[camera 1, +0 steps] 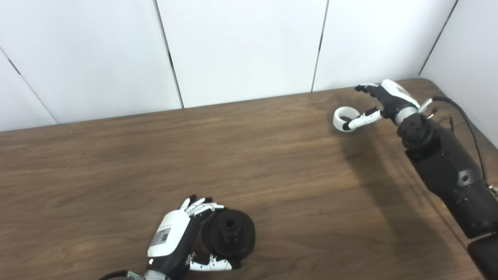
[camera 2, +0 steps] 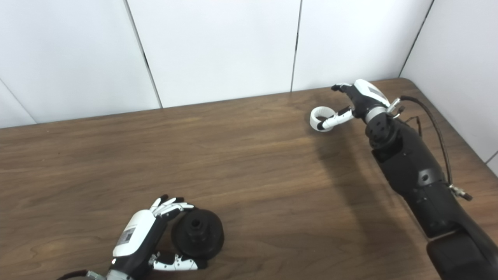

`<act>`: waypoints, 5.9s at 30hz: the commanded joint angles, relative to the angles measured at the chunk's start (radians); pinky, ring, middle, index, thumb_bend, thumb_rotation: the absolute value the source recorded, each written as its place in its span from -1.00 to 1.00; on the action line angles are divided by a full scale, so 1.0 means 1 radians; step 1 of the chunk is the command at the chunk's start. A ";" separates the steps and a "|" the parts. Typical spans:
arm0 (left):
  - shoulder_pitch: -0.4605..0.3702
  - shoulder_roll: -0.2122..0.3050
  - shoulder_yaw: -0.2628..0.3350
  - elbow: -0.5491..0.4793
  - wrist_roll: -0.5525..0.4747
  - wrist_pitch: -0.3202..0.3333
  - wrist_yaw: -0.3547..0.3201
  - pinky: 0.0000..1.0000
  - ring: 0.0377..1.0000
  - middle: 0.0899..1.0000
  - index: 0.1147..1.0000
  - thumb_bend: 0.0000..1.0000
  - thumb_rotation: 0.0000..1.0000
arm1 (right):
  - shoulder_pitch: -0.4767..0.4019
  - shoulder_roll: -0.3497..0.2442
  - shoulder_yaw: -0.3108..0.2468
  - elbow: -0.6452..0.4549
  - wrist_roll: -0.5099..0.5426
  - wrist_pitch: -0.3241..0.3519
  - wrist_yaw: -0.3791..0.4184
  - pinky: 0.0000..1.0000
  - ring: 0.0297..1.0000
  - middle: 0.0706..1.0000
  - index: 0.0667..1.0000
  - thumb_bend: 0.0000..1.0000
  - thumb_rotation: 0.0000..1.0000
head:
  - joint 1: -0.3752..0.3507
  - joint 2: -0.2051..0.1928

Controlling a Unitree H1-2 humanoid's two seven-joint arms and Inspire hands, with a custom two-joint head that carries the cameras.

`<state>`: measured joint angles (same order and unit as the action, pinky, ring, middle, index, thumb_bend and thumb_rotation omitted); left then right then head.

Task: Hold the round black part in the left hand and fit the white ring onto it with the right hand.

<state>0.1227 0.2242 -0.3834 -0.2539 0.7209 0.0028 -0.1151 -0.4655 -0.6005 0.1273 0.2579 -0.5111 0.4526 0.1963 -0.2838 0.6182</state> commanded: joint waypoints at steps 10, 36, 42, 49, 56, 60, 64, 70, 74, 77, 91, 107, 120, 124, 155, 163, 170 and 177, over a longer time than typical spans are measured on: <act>0.028 0.004 -0.015 0.000 0.040 0.024 -0.030 1.00 0.76 0.54 -0.16 0.05 -0.90 | -0.078 -0.030 0.071 0.029 -0.056 -0.022 0.005 1.00 0.92 0.92 0.67 0.80 -0.47 | 0.008 0.012; 0.037 -0.001 -0.016 -0.033 0.044 0.039 -0.044 1.00 0.76 0.54 -0.16 0.05 -0.90 | -0.086 -0.031 0.122 0.031 -0.112 -0.015 0.024 1.00 0.91 0.88 0.39 0.66 -0.46 | 0.018 0.028; 0.036 -0.001 -0.015 -0.035 0.046 0.034 -0.041 1.00 0.76 0.53 -0.17 0.05 -0.90 | -0.083 -0.035 0.125 0.028 -0.123 -0.019 0.023 1.00 0.89 0.85 0.35 0.61 -0.50 | 0.016 0.029; 0.036 -0.001 -0.014 -0.034 0.047 0.029 -0.038 1.00 0.76 0.53 -0.16 0.05 -0.90 | -0.071 -0.036 0.118 0.031 -0.124 -0.040 0.009 1.00 0.86 0.79 0.26 0.54 -0.61 | 0.014 0.032; 0.036 -0.004 -0.011 -0.041 0.050 0.044 -0.048 1.00 0.76 0.54 -0.16 0.05 -0.90 | -0.052 -0.031 0.102 0.028 -0.123 -0.085 -0.043 0.95 0.77 0.63 -0.09 0.05 -0.73 | 0.009 0.036; 0.036 -0.004 -0.010 -0.044 0.046 0.042 -0.049 1.00 0.77 0.54 -0.16 0.05 -0.90 | -0.046 -0.031 0.098 0.027 -0.120 -0.100 -0.052 0.95 0.76 0.61 -0.10 0.04 -0.74 | 0.007 0.038; 0.036 -0.004 -0.011 -0.055 0.054 0.057 -0.061 1.00 0.77 0.54 -0.16 0.05 -0.90 | -0.045 -0.035 0.101 0.029 -0.120 -0.108 -0.052 0.98 0.78 0.62 -0.10 0.04 -0.74 | 0.007 0.038; 0.034 -0.003 -0.010 -0.049 0.051 0.049 -0.056 1.00 0.77 0.54 -0.16 0.05 -0.90 | -0.037 -0.043 0.105 0.013 -0.121 -0.117 -0.042 0.97 0.78 0.62 -0.10 0.04 -0.74 | 0.005 0.042; 0.034 -0.005 -0.011 -0.056 0.056 0.055 -0.059 1.00 0.77 0.54 -0.16 0.05 -0.90 | -0.018 -0.053 0.107 -0.043 -0.120 -0.124 -0.020 0.96 0.77 0.63 -0.10 0.04 -0.74 | 0.008 0.046; 0.033 -0.006 -0.014 -0.059 0.060 0.057 -0.062 1.00 0.77 0.54 -0.16 0.05 -0.90 | -0.002 -0.067 0.112 -0.108 -0.126 -0.130 0.010 0.98 0.78 0.64 -0.10 0.04 -0.74 | 0.012 0.052; 0.033 -0.035 -0.028 -0.063 0.084 0.064 -0.062 1.00 0.76 0.53 -0.17 0.05 -0.90 | 0.113 -0.061 0.120 -0.656 -0.172 -0.106 0.237 1.00 0.78 0.64 -0.11 0.05 -0.73 | 0.056 0.083; 0.019 -0.084 -0.058 -0.049 0.139 0.078 -0.050 1.00 0.74 0.51 -0.17 0.05 -0.89 | 0.175 0.056 0.175 -0.959 -0.200 -0.134 0.449 1.00 0.76 0.63 -0.11 0.05 -0.73 | 0.152 0.138; 0.000 -0.116 -0.077 -0.051 0.163 0.114 -0.063 1.00 0.76 0.53 -0.17 0.05 -0.89 | 0.186 0.134 0.205 -1.075 -0.193 -0.149 0.573 1.00 0.75 0.59 -0.11 0.05 -0.73 | 0.212 0.184; -0.003 -0.120 -0.078 -0.048 0.160 0.114 -0.063 1.00 0.77 0.53 -0.17 0.05 -0.89 | 0.189 0.152 0.218 -1.091 -0.204 -0.136 0.614 1.00 0.78 0.60 -0.11 0.05 -0.73 | 0.219 0.199; -0.010 -0.130 -0.082 -0.092 0.153 0.143 -0.095 1.00 0.77 0.54 -0.17 0.05 -0.89 | 0.255 0.246 0.224 -0.934 -0.252 -0.262 0.566 1.00 0.82 0.59 -0.11 0.05 -0.73 | 0.208 0.240; -0.009 -0.133 -0.083 -0.101 0.153 0.144 -0.097 1.00 0.76 0.53 -0.17 0.05 -0.89 | 0.263 0.254 0.226 -0.895 -0.254 -0.285 0.533 1.00 0.82 0.59 -0.11 0.05 -0.74 | 0.210 0.245; -0.010 -0.139 -0.085 -0.104 0.156 0.148 -0.098 1.00 0.77 0.53 -0.17 0.05 -0.89 | 0.267 0.255 0.233 -0.877 -0.258 -0.298 0.520 1.00 0.81 0.59 -0.11 0.05 -0.74 | 0.213 0.247; -0.011 -0.143 -0.087 -0.107 0.154 0.151 -0.099 1.00 0.77 0.53 -0.17 0.05 -0.89 | 0.275 0.259 0.248 -0.862 -0.257 -0.317 0.504 1.00 0.80 0.59 -0.11 0.05 -0.74 | 0.216 0.249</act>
<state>0.1217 0.0962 -0.4608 -0.3328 0.8746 0.1559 -0.2042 -0.1800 -0.3439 0.3780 -0.6033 -0.7696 0.1638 0.7256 -0.0675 0.8667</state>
